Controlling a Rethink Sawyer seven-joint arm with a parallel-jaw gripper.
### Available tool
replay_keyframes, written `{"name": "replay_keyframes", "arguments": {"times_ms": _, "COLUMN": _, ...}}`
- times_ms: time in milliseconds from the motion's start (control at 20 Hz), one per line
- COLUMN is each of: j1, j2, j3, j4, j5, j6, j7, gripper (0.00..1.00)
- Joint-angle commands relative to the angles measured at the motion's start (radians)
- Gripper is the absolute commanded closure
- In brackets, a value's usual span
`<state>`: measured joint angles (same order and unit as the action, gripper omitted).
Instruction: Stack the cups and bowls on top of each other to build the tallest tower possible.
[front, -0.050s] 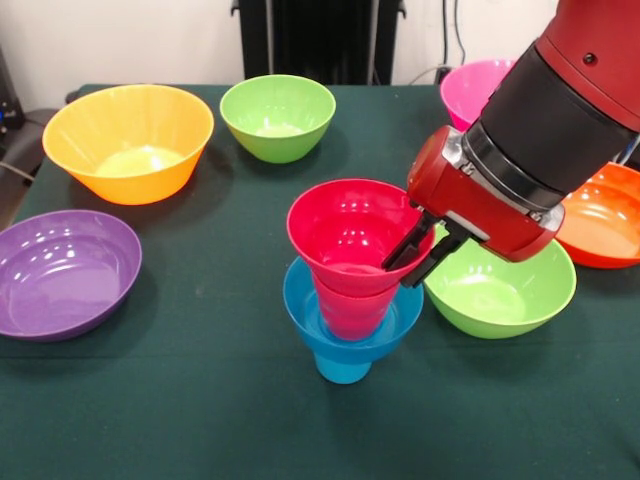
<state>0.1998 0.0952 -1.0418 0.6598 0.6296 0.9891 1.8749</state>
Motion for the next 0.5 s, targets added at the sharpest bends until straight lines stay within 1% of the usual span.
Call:
{"name": "replay_keyframes", "arguments": {"times_ms": 50, "j1": -0.002, "j2": 0.007, "j3": 0.121, "j4": 0.077, "j5": -0.043, "j6": -0.033, "j7": 0.183, "gripper": 1.0}}
{"name": "replay_keyframes", "arguments": {"times_ms": 350, "j1": -0.003, "j2": 0.01, "j3": 0.12, "j4": 0.08, "j5": -0.046, "j6": -0.039, "j7": 0.182, "gripper": 1.0}}
{"name": "replay_keyframes", "arguments": {"times_ms": 500, "j1": 0.014, "j2": -0.002, "j3": 0.129, "j4": 0.115, "j5": -0.054, "j6": -0.049, "j7": 0.175, "gripper": 1.0}}
